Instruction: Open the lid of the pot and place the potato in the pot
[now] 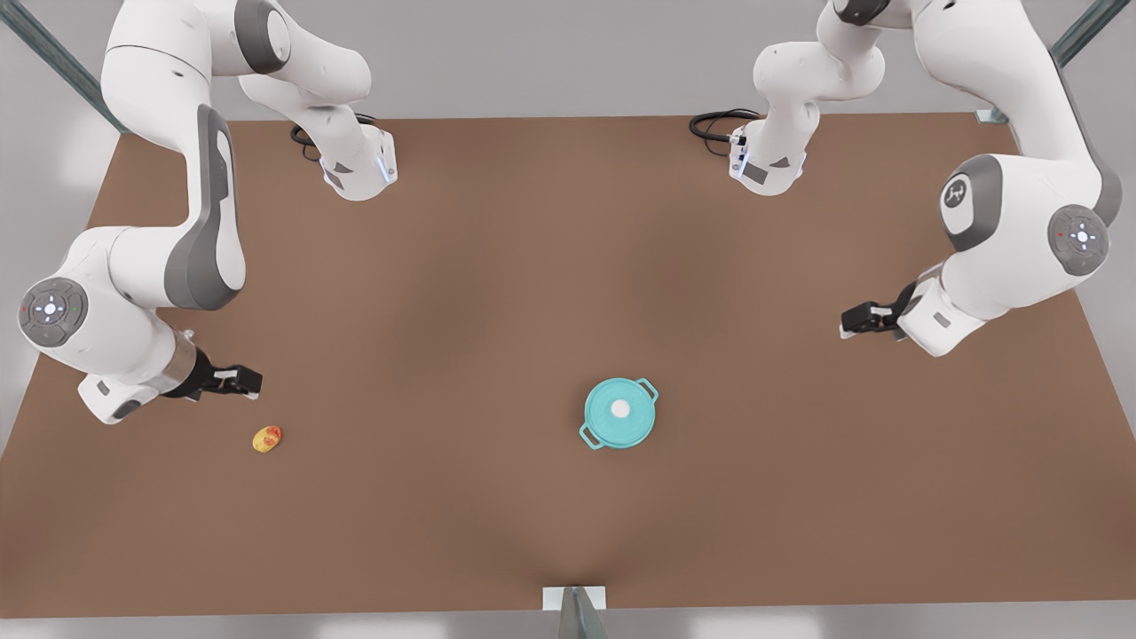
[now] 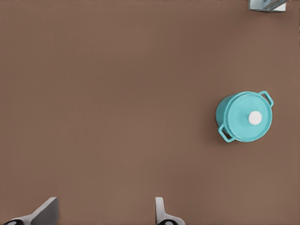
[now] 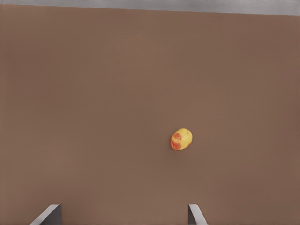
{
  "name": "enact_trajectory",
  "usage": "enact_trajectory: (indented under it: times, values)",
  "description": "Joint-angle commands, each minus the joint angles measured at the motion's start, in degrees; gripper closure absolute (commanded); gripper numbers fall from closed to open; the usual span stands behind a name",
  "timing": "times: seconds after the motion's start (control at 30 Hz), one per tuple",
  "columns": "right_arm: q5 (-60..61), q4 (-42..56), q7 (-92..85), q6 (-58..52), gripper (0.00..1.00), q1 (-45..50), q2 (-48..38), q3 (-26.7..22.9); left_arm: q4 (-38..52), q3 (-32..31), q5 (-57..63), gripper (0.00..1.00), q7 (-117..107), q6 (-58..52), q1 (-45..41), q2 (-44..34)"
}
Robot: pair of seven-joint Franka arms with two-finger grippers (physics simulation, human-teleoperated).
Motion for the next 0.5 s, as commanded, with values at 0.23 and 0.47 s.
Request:
enact_trajectory:
  times: [0.23,0.47]
  values:
    - [0.78,-1.36,7.78,3.57,0.0,-1.03,4.83,-0.09,16.46,-4.48,5.18,0.0,-39.58,8.59,-22.93,18.68]
    - [2.89,-19.64,13.4,25.72,0.0,-3.76,1.05,-0.53,16.99,-8.27,11.6,0.0,-50.23,17.48,-27.77,29.68]
